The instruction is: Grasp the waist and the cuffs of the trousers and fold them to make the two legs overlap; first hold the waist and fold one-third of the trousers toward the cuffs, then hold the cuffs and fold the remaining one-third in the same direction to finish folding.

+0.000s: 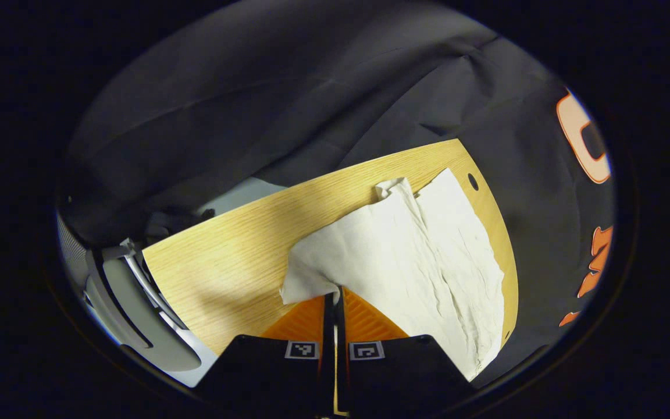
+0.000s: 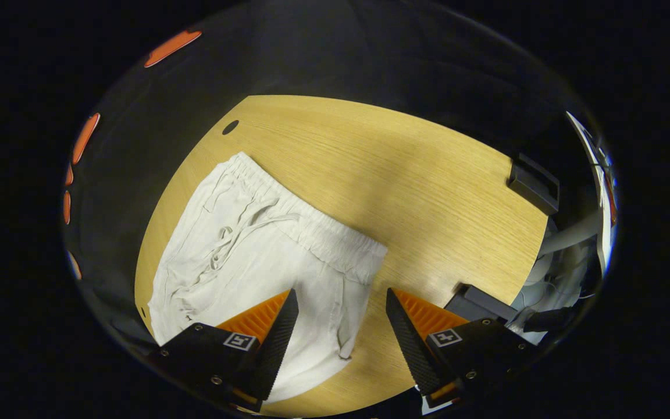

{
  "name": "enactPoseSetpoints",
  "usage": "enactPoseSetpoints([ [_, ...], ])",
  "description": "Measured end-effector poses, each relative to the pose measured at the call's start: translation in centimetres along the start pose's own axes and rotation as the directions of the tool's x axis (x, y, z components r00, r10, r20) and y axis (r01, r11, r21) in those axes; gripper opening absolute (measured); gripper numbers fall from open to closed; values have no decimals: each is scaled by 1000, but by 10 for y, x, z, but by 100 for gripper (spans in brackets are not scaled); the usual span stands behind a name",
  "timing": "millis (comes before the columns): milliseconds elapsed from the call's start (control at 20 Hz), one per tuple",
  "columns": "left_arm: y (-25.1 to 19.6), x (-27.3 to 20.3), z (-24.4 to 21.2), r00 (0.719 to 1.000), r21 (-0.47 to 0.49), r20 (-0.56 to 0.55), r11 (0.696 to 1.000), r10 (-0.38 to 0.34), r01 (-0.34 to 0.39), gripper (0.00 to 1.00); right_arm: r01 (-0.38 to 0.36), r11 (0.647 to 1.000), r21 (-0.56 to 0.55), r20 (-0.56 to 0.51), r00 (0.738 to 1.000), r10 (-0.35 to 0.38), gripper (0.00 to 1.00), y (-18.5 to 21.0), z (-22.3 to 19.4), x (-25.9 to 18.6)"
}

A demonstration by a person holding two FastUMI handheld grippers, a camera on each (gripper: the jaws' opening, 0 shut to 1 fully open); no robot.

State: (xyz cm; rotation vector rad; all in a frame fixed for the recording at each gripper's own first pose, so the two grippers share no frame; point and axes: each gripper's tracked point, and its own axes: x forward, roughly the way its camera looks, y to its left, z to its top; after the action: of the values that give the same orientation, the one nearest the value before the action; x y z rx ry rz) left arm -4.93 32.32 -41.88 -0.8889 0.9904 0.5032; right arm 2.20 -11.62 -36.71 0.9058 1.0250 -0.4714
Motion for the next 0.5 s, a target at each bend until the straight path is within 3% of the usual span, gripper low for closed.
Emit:
enactPoseSetpoints([
  [250,-16,-19,7,1000,68,26,998,-8,6,5,11,1000,21,-6,1000,-10,81,-6,8,14],
  [350,-24,-29,11,999,110,43,994,-1,-4,5,8,1000,19,-23,1000,-7,72,-6,11,17],
  [400,-24,-35,14,998,131,56,991,18,-25,6,0,1000,5,-34,999,0,57,-4,10,18],
  [450,-25,-39,15,998,146,61,989,24,-32,5,-4,1000,-12,-49,999,3,63,-6,8,22],
  [500,-31,-44,14,997,156,66,987,26,-37,5,-10,1000,-2,-52,999,10,39,-7,10,22],
])
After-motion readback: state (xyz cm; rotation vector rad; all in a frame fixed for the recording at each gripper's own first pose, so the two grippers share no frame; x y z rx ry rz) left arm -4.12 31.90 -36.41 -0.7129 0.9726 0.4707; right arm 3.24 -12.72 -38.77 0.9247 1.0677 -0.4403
